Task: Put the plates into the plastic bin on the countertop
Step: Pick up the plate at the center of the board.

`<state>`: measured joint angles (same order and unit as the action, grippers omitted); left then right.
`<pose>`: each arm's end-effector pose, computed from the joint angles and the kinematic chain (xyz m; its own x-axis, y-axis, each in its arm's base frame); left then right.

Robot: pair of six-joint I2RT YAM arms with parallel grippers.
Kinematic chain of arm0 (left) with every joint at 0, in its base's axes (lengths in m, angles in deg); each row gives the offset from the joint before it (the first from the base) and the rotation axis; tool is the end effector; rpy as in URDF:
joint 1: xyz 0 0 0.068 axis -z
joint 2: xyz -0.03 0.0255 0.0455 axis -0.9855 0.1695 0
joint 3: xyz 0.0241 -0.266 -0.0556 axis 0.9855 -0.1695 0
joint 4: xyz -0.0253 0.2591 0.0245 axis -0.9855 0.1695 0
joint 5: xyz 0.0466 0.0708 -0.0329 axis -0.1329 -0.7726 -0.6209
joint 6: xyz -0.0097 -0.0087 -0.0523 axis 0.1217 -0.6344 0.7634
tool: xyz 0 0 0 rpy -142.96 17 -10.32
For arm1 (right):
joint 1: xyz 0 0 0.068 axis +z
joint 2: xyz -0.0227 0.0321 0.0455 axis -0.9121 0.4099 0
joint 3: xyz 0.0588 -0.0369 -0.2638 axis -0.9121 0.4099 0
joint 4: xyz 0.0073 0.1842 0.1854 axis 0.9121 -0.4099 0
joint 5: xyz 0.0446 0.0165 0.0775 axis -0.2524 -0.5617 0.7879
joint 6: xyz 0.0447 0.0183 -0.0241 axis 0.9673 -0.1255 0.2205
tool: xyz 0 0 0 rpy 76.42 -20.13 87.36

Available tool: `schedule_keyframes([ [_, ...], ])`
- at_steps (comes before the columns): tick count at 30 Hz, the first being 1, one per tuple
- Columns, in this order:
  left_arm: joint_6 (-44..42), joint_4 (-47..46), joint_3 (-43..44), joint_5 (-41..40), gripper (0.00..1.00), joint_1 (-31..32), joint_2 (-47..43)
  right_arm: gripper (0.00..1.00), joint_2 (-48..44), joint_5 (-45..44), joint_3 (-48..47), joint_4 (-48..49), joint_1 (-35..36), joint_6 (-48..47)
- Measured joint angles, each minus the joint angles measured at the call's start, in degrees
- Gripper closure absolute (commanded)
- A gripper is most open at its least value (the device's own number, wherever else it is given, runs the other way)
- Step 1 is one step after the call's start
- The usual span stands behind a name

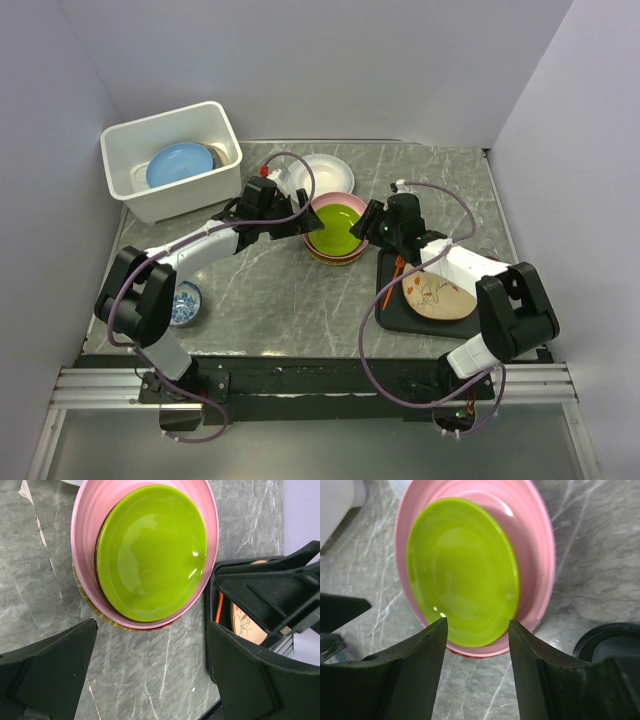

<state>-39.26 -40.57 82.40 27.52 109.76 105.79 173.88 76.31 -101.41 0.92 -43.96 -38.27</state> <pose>0.3145 -0.1882 0.2384 -0.7978 -0.2616 -0.5432 0.1878 0.7482 -0.6363 0.2961 0.1236 0.2092 -0.6898 0.3557 -0.6306 -0.0732 0.8322 0.5496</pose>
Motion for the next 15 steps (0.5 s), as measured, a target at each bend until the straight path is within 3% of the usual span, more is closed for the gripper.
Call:
schedule_keyframes([
  [11,0.0,0.0,0.0,0.0,0.05,0.1,0.0,0.47,4.1,-2.3,-1.0,-0.2,-0.6,-0.4],
  [15,-0.2,0.0,0.0,-0.2,0.05,0.1,0.0,0.56,6.0,-2.1,-1.7,0.7,-0.6,-0.3],
])
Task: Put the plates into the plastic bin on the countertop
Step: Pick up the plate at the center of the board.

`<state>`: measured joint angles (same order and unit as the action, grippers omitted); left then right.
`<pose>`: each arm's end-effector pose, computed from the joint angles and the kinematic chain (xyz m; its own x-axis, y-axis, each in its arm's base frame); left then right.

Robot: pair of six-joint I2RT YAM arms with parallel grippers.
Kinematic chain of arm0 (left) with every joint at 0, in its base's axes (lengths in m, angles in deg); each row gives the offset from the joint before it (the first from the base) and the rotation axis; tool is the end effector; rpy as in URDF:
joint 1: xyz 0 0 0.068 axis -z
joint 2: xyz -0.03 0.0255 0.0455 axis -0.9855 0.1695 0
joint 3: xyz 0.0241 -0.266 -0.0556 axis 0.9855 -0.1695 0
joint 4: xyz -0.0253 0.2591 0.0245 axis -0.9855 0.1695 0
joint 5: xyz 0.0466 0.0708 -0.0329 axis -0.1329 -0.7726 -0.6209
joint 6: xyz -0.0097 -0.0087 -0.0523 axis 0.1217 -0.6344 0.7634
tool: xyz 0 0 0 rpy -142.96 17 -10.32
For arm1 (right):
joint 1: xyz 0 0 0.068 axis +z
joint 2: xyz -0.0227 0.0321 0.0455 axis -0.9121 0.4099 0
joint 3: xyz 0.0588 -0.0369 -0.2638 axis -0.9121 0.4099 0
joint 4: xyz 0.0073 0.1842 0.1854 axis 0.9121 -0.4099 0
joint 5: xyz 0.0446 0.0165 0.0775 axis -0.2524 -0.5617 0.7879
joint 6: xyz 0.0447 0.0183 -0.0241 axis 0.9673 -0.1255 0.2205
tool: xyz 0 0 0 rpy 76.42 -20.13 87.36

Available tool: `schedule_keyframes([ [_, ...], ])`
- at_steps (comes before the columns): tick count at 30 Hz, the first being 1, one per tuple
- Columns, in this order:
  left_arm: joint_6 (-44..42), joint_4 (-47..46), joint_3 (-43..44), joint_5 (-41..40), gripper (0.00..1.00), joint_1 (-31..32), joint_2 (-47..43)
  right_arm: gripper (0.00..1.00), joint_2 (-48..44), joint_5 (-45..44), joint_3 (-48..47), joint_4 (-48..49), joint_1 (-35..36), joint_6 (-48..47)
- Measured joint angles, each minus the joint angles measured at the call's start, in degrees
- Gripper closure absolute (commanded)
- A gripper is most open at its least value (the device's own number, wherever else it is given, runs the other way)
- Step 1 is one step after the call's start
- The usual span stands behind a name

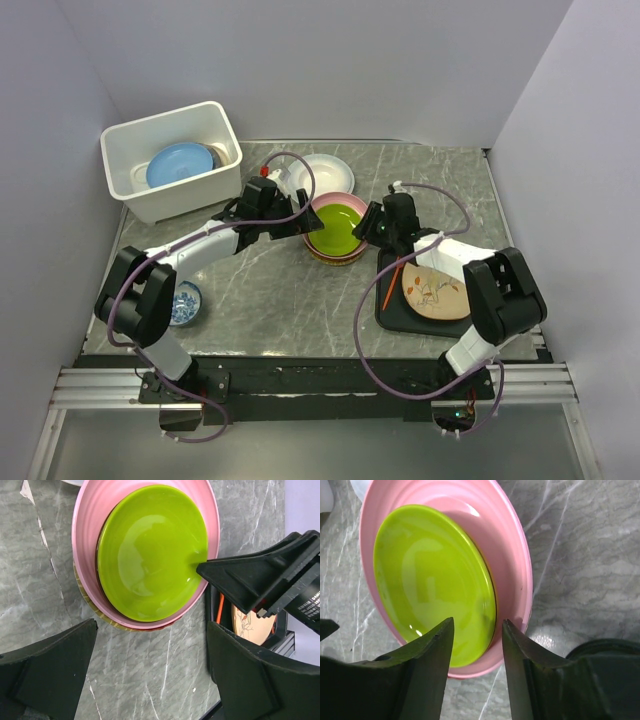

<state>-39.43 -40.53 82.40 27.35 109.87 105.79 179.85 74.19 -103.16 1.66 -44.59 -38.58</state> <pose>0.3141 -0.1887 0.2383 -0.7970 -0.2588 -0.5457 0.1899 0.7503 -0.6333 0.3121 0.1246 0.1877 -0.7052 0.3536 -0.6145 -0.0163 0.8584 0.5128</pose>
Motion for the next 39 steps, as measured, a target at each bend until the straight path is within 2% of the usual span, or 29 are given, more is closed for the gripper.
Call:
schedule_keyframes([
  [3,0.0,0.3,0.0,-0.3,0.05,0.0,0.0,0.62,0.9,0.0,-0.1,0.4,0.0,0.2],
  [5,-0.1,0.9,0.0,-0.6,0.05,0.0,0.0,0.72,1.2,-0.1,-0.1,0.3,0.0,0.2],
  [11,-0.3,2.0,0.0,-1.7,0.05,0.0,0.0,0.92,1.2,-0.8,-0.1,0.4,-0.1,0.3],
  [14,-1.0,2.4,0.0,-2.5,0.05,0.0,0.0,0.96,1.2,-1.1,-0.1,0.8,-0.2,0.5],
  [22,-1.1,2.5,0.0,-3.7,0.05,0.0,0.0,0.99,0.6,-1.3,0.1,1.3,-0.4,0.6],
  [39,-1.3,1.9,-2.0,-7.0,0.08,0.0,-3.3,1.0,-8.7,-1.4,4.5,1.8,-0.5,1.0],
])
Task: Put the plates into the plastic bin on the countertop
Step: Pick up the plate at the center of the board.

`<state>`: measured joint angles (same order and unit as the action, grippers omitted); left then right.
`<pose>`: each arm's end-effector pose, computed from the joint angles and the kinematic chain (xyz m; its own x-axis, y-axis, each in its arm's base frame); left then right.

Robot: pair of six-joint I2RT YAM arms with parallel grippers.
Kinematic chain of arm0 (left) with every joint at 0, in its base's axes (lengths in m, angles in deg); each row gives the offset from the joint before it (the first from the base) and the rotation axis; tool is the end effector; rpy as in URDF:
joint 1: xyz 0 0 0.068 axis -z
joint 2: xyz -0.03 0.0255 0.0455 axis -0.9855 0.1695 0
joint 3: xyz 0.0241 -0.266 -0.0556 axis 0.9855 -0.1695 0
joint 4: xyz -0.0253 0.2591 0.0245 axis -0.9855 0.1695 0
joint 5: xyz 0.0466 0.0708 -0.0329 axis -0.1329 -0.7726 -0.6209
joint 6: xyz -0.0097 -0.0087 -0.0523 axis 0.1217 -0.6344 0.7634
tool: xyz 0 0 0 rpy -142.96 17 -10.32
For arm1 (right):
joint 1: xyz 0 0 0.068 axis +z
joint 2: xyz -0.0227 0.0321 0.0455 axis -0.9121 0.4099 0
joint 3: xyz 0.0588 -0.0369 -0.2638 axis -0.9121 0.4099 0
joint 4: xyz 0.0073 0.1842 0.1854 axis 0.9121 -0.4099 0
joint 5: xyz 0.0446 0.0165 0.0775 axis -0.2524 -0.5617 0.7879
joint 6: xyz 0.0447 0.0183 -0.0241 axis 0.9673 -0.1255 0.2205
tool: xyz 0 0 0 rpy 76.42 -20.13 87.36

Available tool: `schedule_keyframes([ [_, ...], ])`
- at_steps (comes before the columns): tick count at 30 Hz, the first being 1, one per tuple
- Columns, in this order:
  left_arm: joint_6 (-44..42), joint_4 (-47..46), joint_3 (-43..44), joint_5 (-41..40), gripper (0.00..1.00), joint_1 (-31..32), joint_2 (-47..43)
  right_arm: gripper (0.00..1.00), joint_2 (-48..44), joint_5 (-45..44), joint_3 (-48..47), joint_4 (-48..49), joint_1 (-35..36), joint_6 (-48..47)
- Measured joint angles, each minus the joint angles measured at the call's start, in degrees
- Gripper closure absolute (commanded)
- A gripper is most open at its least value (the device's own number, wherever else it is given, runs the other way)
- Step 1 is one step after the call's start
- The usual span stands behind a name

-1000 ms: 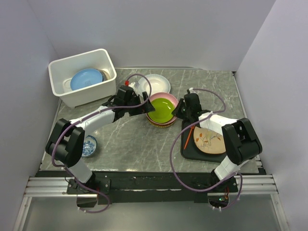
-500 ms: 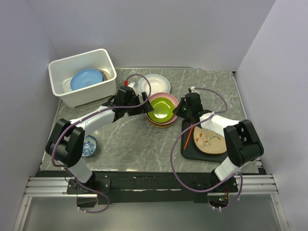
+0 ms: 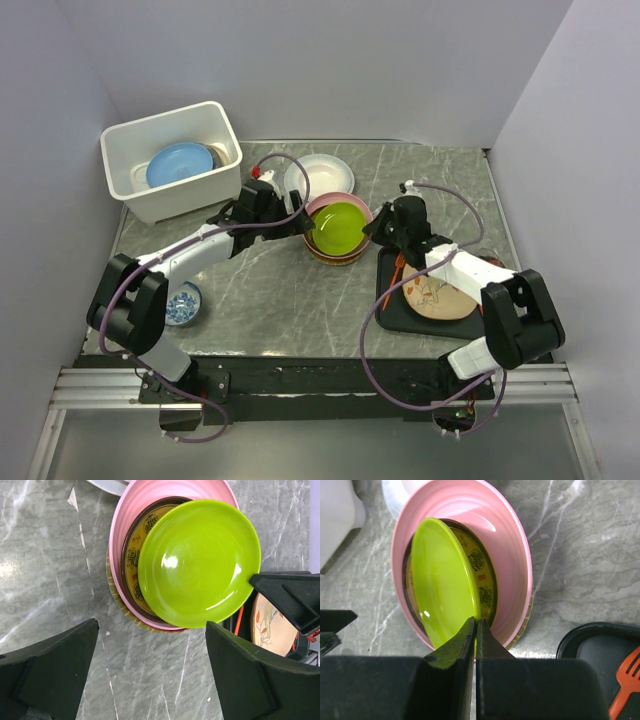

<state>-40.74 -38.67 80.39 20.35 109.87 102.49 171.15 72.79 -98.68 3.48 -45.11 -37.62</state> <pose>0.3045 -0.1784 0.2429 -0.7512 -0.2813 -0.5971 0.1446 0.8125 -0.5647 0.2901 0.1121 0.2120 -0.6284 0.4034 -0.6652 -0.0347 0.8396 0.5421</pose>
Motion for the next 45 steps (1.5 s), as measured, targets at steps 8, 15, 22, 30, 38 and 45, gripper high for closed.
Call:
schedule_keyframes([
  [8,0.0,-3.1,-1.6,2.3,0.1,0.0,0.1,1.0,-4.5,0.1,1.3,0.1,-0.7,0.7],
  [15,0.0,-6.7,-2.5,4.7,0.11,0.1,0.6,1.0,-8.5,0.1,3.1,-0.2,-1.3,1.1],
  [22,0.1,-9.2,-3.1,6.4,0.11,0.1,0.6,1.0,-12.3,1.2,3.6,-0.7,-2.4,1.4],
  [30,0.7,-13.9,-4.8,9.8,0.11,0.1,0.7,1.0,-14.3,4.8,5.8,0.5,-2.9,3.3],
  [38,2.8,-19.3,-7.1,13.2,0.12,0.1,1.4,1.0,-16.1,7.3,7.7,1.9,-2.9,4.6],
  [45,3.6,-22.1,-7.3,14.6,0.15,0.2,3.4,1.0,-18.3,9.4,8.0,2.3,-2.9,5.7],
])
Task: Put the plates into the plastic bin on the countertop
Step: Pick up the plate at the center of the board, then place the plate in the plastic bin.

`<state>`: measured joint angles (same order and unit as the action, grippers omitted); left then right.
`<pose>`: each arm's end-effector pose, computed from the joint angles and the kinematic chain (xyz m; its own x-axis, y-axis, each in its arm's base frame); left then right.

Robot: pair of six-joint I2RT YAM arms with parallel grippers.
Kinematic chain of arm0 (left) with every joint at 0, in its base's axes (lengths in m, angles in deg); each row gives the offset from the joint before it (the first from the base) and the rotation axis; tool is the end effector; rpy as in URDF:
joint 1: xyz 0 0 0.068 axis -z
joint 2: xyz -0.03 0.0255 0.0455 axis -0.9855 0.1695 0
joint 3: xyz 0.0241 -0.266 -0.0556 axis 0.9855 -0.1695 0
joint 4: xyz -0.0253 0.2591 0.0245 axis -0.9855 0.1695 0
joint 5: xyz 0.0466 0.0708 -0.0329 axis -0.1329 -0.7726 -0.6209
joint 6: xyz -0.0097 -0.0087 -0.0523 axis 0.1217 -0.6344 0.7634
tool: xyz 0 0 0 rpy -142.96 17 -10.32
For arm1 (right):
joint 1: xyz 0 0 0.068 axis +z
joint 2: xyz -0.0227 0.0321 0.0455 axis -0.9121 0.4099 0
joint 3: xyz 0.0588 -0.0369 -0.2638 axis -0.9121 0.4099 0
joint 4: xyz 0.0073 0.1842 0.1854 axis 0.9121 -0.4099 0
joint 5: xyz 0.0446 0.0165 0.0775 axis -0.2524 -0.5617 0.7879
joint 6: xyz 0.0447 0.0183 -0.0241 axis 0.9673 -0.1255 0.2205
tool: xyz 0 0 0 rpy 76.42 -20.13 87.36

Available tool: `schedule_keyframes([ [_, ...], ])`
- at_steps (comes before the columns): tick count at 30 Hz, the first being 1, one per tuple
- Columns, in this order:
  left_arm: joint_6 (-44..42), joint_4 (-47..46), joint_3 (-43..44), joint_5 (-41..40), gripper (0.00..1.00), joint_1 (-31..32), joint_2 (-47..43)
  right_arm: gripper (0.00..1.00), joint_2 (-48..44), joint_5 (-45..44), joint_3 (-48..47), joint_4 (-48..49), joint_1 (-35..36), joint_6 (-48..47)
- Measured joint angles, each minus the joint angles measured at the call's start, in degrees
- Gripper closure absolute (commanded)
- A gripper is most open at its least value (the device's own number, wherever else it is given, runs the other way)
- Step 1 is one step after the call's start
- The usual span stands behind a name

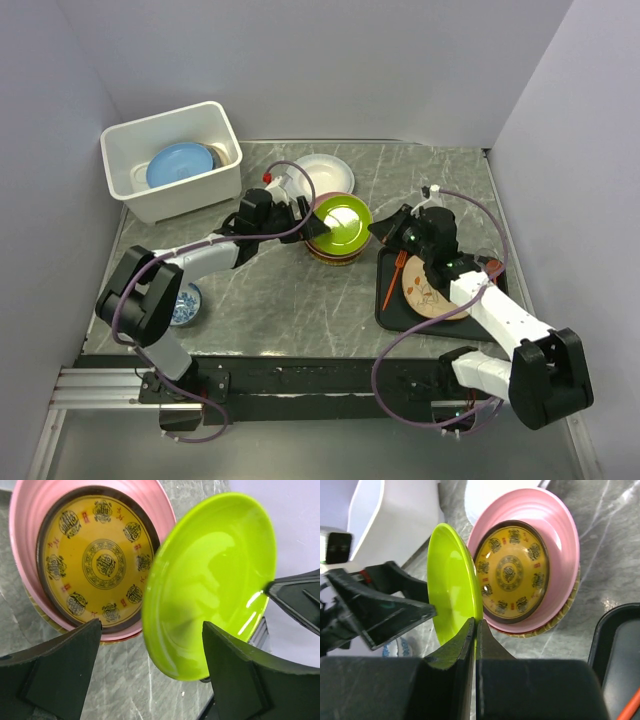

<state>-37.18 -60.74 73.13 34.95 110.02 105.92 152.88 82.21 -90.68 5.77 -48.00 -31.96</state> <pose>0.3056 -0.1902 0.2186 -0.7647 -0.2773 -0.5817 0.3298 0.6070 -0.7230 0.2404 0.0857 0.2535 -0.5623 0.5114 -0.6499 -0.1674 0.6992 0.6950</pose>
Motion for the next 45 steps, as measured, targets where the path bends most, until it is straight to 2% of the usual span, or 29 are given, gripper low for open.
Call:
schedule_keyframes([
  [2,0.8,-1.1,-0.3,0.5,0.17,0.0,0.5,1.0,-0.8,0.3,0.0,0.0,0.0,0.0],
  [8,2.9,-4.6,-2.3,1.9,0.33,0.0,0.8,1.0,-3.5,0.5,0.8,0.0,-0.1,0.3],
  [10,3.3,-5.5,-2.3,2.6,0.45,0.0,0.9,1.0,-3.9,0.6,1.1,0.0,-0.1,0.4],
  [13,4.2,-7.4,-2.3,4.1,0.71,0.0,1.0,1.0,-3.9,1.6,1.2,0.1,-0.1,0.7],
  [14,4.7,-8.0,-2.3,4.3,0.87,0.0,1.0,1.0,-3.9,1.9,1.2,0.1,-0.1,0.7],
  [15,4.6,-8.6,-2.3,4.8,0.96,0.0,1.0,0.99,-3.8,2.1,1.3,0.3,-0.1,0.8],
  [16,5.6,-9.2,-2.5,5.2,0.99,-0.2,1.0,0.99,-3.7,1.9,1.6,0.5,-0.2,0.5],
  [18,6.4,-11.9,-2.6,7.3,0.99,-0.7,1.0,0.98,-2.7,1.2,2.6,0.1,-1.2,0.2],
  [22,6.3,-11.6,-3.7,6.8,0.99,-0.7,1.0,0.95,-1.0,2.1,3.0,0.4,-1.3,0.3],
  [26,6.4,-11.5,-3.9,6.8,0.99,-0.7,1.0,0.88,-0.7,2.3,3.0,0.3,-1.3,0.3],
  [28,6.4,-11.5,-3.9,6.8,0.99,-0.7,1.0,0.69,-0.7,2.4,3.0,0.3,-1.3,0.2],
  [29,6.4,-11.5,-3.9,6.8,0.99,-0.7,1.0,0.54,-0.7,2.4,3.0,0.3,-1.3,0.4],
  [31,6.2,-11.3,-3.9,6.7,0.99,-0.6,1.0,0.42,-0.8,2.8,3.0,0.5,-1.1,0.8],
  [32,5.9,-10.9,-3.9,6.6,0.99,-0.5,1.0,0.32,-1.2,3.1,3.0,0.5,-1.0,0.7],
  [35,5.7,-10.1,-3.9,6.3,0.99,-0.1,1.0,0.19,-2.8,3.3,3.0,0.5,-0.7,0.6],
  [37,5.3,-9.1,-3.9,5.7,0.99,0.1,1.0,0.18,-4.1,3.2,3.0,0.4,-0.7,0.4],
  [38,5.2,-8.6,-3.9,5.4,0.99,0.1,1.0,0.13,-4.8,3.2,3.0,0.4,-0.7,0.3],
  [45,3.2,-3.0,-3.9,1.5,0.99,0.0,0.2,0.08,-6.6,3.0,3.4,0.2,-0.7,-0.1],
])
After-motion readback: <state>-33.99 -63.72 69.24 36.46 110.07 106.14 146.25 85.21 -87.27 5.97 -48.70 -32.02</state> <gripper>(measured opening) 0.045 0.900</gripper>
